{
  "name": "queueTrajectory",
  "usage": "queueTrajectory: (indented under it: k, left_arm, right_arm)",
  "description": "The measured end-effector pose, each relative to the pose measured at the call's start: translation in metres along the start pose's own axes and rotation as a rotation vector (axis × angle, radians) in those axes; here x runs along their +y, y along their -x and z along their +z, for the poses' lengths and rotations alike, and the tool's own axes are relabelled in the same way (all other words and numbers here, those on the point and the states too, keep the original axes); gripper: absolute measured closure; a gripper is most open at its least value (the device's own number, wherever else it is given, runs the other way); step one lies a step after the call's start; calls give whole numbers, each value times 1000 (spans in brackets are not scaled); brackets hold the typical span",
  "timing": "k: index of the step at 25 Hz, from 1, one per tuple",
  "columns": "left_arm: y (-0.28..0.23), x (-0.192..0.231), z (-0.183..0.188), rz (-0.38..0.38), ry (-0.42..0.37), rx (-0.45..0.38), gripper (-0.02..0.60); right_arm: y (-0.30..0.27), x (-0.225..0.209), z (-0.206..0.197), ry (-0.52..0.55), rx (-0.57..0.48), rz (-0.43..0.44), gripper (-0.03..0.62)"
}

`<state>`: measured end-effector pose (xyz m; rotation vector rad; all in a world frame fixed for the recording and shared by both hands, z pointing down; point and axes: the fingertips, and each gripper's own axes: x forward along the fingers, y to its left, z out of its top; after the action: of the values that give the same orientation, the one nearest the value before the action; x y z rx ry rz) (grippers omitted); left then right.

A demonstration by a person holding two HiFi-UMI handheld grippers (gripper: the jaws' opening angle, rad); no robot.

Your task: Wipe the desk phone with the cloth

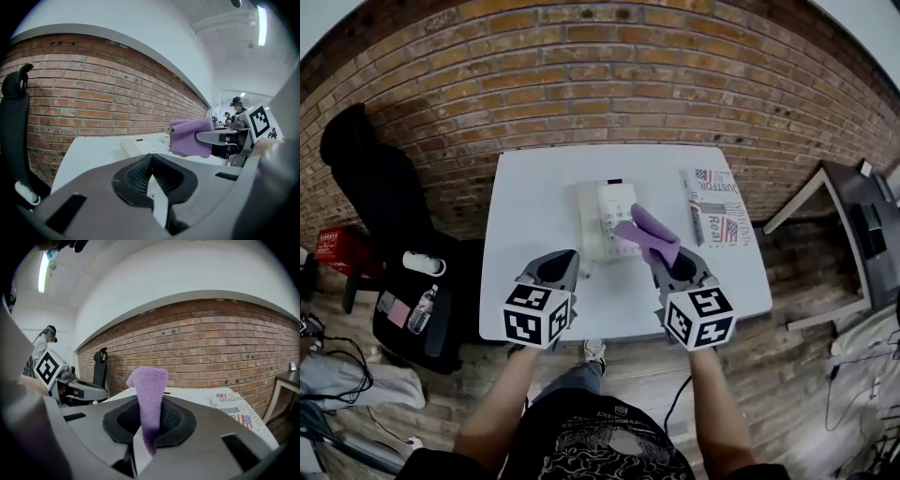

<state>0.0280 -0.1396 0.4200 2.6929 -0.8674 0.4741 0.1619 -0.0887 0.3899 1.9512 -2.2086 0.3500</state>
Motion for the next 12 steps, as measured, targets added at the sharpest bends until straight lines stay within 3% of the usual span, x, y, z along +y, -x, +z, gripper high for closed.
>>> queueTrajectory:
  k: [12]
  left_arm:
    - [-77,68,29,39,32,32,575]
  right_arm:
    - [-118,-51,31,100,66,48,548]
